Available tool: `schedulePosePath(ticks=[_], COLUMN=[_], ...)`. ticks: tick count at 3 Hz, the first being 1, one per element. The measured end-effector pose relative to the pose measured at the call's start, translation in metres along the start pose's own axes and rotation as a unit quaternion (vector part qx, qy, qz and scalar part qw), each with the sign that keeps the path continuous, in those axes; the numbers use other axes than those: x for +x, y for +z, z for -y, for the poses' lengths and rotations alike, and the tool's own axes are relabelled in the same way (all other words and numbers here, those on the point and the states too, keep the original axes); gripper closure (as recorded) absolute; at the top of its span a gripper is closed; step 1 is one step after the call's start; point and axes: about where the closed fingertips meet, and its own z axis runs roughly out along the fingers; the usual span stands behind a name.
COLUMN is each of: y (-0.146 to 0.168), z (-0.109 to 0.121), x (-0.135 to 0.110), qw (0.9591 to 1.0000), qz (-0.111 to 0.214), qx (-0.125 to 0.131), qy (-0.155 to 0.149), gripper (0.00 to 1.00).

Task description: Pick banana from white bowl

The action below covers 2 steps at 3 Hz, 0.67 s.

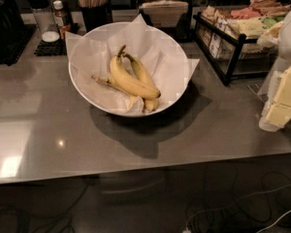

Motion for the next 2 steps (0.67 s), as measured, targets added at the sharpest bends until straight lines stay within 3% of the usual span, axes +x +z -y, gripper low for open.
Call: schedulePosePath(ticks=[1,2], y=[-0.002,-0.001], z=[0.002,0.017], x=[-0.003,-0.030], qw=[0.9999,0.9978], qz=[0.005,0.055], qx=[0.007,0.015], qy=[0.007,0.033], gripper=[0.00,0.00])
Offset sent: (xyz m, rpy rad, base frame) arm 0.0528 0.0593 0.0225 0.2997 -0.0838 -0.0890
